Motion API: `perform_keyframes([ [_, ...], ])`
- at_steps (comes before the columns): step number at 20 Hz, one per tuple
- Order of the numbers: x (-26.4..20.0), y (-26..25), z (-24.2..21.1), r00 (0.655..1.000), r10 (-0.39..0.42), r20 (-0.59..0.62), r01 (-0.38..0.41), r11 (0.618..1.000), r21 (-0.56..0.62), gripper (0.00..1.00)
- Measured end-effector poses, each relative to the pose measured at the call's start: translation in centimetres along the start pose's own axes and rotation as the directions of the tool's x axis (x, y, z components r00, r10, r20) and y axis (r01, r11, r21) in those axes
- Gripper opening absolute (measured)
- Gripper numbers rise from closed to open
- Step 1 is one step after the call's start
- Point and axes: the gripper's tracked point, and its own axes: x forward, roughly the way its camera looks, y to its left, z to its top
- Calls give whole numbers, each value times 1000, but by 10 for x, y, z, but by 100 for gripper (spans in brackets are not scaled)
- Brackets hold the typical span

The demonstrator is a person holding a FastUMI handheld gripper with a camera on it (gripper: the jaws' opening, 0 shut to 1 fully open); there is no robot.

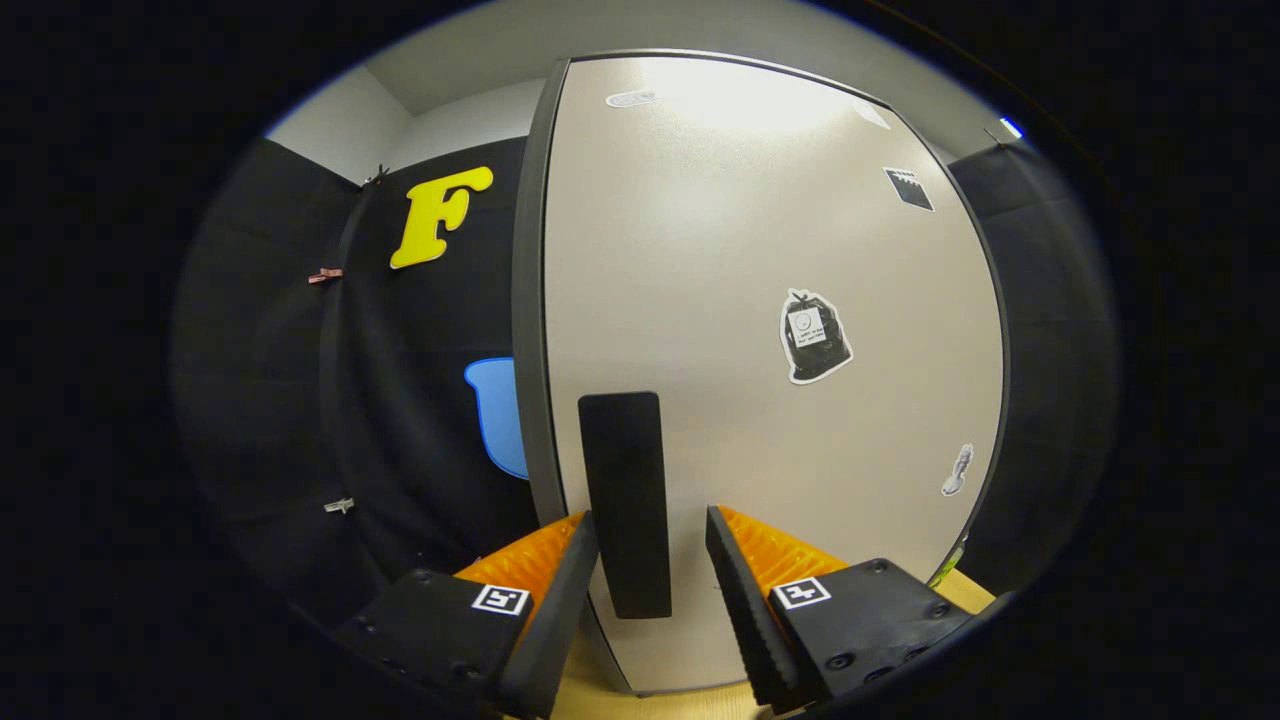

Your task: Open the shoe cabinet door, grab the shoes and put them into the shoe cabinet, then close the shoe cabinet door.

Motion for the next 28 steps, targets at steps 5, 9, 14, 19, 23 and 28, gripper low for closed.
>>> perform_keyframes([
  [5,-6,4,-1,1000,-5,17,6,999,-39,38],
  [9,2,5,-2,999,-20,24,22,999,-46,32],
  [14,-3,5,-3,1000,3,9,-2,999,-38,32],
  [19,-25,5,-2,998,57,1,-57,998,-20,32],
  [23,-54,-4,-2,996,94,-2,-94,996,-5,32],
  [28,-90,-16,-1,989,147,-21,-146,989,28,32],
])
